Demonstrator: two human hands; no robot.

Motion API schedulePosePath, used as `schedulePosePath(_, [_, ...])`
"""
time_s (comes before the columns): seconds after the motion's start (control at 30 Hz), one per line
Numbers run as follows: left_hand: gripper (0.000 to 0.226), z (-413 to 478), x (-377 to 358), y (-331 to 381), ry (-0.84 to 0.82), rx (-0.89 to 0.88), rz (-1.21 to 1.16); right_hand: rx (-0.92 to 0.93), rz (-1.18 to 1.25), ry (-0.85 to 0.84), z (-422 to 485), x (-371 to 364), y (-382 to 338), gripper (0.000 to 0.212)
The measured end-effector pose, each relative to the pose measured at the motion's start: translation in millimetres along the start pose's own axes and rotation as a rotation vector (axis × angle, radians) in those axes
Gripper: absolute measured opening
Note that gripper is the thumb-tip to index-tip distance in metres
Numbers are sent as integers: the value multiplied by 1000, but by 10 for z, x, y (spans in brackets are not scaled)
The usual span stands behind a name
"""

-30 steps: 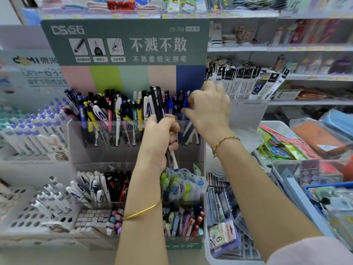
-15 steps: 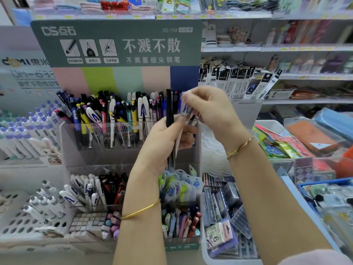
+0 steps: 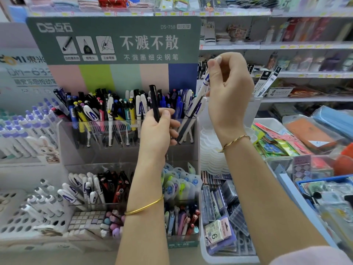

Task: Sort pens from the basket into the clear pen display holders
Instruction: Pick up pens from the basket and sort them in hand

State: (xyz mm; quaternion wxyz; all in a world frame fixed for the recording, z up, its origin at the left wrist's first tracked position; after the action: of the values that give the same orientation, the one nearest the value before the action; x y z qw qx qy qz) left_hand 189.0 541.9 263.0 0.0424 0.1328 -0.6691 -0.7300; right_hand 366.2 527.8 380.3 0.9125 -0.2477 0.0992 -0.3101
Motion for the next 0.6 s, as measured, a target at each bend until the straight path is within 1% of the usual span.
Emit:
schedulePosePath(0.1, [17,3,-6,-1,-4,-4,18,0,-38,-42,-17,-70,40,18])
schedulePosePath(0.23, [17,11,-2,-9,5,-11,64,-97,-29,-167,-130,-236,245,11])
schedulePosePath(0.33, [16,21,-1,-13,17,0,88,-76,-33,-197,-123,-278,195,2])
schedulePosePath(0.4, [11,22,-7,-21,22,18,84,-72,-55,-242,-118,-349,167,13])
schedulePosePath(0.47, [5,19,-24,-30,18,35,65,-59,-118,-320,-156,-464,169,13])
schedulePosePath(0.53, [9,23,-35,-38,11,56,49,-35,-205,-373,-217,-536,201,10])
schedulePosePath(0.6, [11,35,-32,-53,7,84,4,8,-340,-376,-261,-543,234,12])
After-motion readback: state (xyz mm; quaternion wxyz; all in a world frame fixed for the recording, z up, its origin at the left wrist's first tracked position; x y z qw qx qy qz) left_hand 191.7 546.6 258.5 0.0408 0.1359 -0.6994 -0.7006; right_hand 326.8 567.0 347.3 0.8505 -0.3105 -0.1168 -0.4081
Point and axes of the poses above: each hand's wrist, its own z-axis towards the middle knuckle, its own x-axis out of the back of the hand, y = z × x, the point moved 10 cm from there along z, towards the middle knuckle, and after that the axes turned 1 degree about x, right-handed, at the moved point
